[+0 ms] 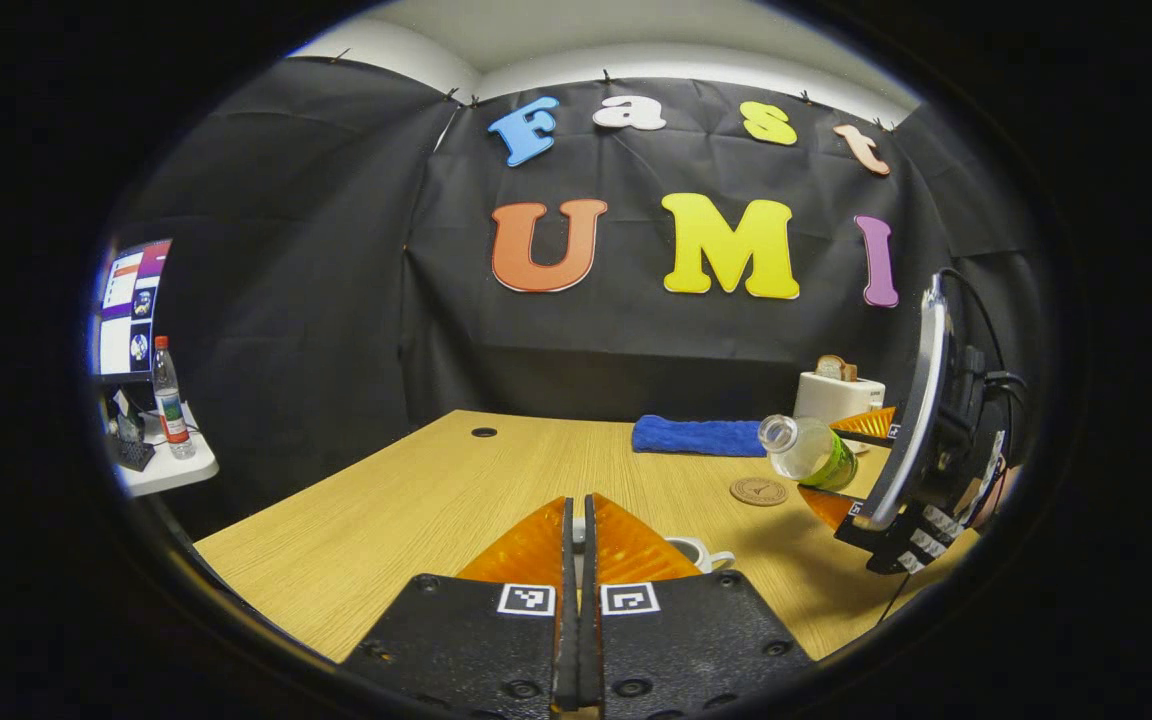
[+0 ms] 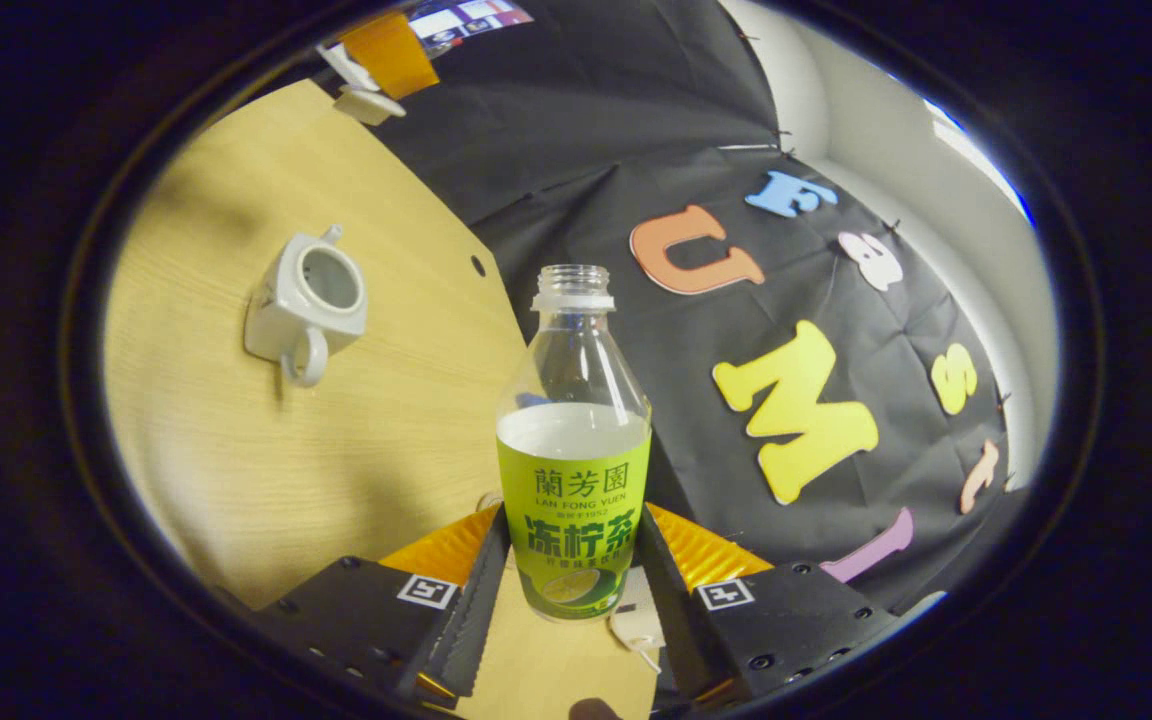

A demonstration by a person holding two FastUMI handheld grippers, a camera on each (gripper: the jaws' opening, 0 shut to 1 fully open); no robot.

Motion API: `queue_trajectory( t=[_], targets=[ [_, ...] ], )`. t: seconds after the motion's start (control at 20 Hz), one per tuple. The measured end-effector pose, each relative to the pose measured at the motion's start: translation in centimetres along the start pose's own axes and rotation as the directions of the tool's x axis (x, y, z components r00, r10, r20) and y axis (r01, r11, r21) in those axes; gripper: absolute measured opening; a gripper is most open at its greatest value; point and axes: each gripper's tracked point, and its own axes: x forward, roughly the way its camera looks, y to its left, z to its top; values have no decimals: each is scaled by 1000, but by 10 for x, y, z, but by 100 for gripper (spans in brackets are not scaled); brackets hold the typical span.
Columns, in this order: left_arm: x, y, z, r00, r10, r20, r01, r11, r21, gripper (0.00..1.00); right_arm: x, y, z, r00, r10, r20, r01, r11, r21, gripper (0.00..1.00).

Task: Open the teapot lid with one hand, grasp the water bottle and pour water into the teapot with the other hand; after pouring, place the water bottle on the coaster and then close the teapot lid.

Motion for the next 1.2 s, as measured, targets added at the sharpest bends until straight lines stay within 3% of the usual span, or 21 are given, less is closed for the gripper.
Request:
queue_trajectory(
  t=[0.4,0.65,1.2],
  targets=[
    [-1,6,-4,1000,-10,-7,10,1000,-1,2,3,10,15,998,-5,55,17,974,-226,72],
    [-2,11,-6,1000,-7,-14,7,1000,-7,2,5,13,24,995,-13,97,48,928,-369,72],
    [-2,15,-10,1000,-8,-23,8,1000,-18,3,7,10,33,991,9,136,69,827,-558,72]
  ],
)
